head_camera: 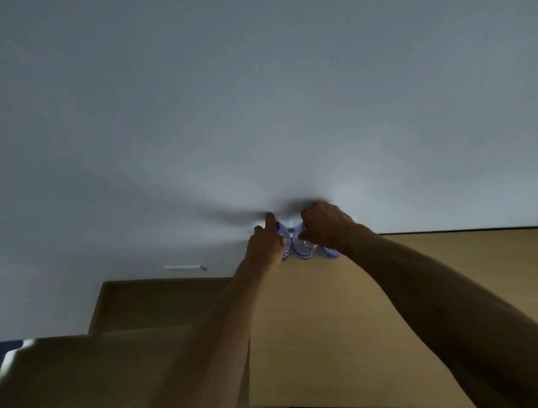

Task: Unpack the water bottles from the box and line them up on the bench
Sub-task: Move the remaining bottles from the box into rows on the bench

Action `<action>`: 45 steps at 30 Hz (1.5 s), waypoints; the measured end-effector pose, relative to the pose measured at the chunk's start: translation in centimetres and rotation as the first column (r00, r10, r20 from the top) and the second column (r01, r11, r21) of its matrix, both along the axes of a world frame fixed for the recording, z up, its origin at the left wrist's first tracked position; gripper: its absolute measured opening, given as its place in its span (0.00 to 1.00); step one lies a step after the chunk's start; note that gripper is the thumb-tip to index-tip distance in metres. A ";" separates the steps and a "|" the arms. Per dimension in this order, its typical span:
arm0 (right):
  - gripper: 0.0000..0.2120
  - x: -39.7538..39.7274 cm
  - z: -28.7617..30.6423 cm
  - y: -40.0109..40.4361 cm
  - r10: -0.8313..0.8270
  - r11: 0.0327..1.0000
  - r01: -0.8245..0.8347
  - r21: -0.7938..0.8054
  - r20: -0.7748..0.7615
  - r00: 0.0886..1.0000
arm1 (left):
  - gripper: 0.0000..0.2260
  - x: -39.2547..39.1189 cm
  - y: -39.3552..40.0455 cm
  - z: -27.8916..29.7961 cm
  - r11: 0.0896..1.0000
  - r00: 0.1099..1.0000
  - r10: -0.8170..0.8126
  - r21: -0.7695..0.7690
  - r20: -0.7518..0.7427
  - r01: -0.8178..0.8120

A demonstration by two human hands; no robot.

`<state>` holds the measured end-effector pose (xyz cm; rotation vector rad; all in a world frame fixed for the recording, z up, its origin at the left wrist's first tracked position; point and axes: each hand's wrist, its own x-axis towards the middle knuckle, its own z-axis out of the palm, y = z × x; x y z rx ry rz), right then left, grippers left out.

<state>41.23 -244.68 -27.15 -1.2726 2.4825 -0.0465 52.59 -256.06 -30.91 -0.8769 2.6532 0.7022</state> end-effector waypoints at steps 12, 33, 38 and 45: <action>0.04 0.4 0.5 0.4 0.027 1.000 -0.028 0.005 0.036 0.999 | 0.29 -0.3 1.3 0.6 0.998 0.996 0.058 0.001 0.067 -0.059; 0.15 0.1 -0.7 4.7 -0.060 0.996 0.066 0.052 -0.112 0.992 | 0.16 0.7 0.2 0.7 0.996 0.987 0.067 0.063 -0.146 -0.058; 0.09 -0.2 -1.0 5.1 -0.296 0.952 0.297 0.076 -0.015 0.955 | 0.18 0.8 0.2 0.6 0.971 0.970 0.209 0.144 -0.123 -0.191; 0.05 -0.6 -1.2 4.7 -0.262 0.965 0.263 -0.021 0.044 0.964 | 0.16 0.4 0.3 1.0 0.975 0.982 0.173 0.154 -0.079 -0.160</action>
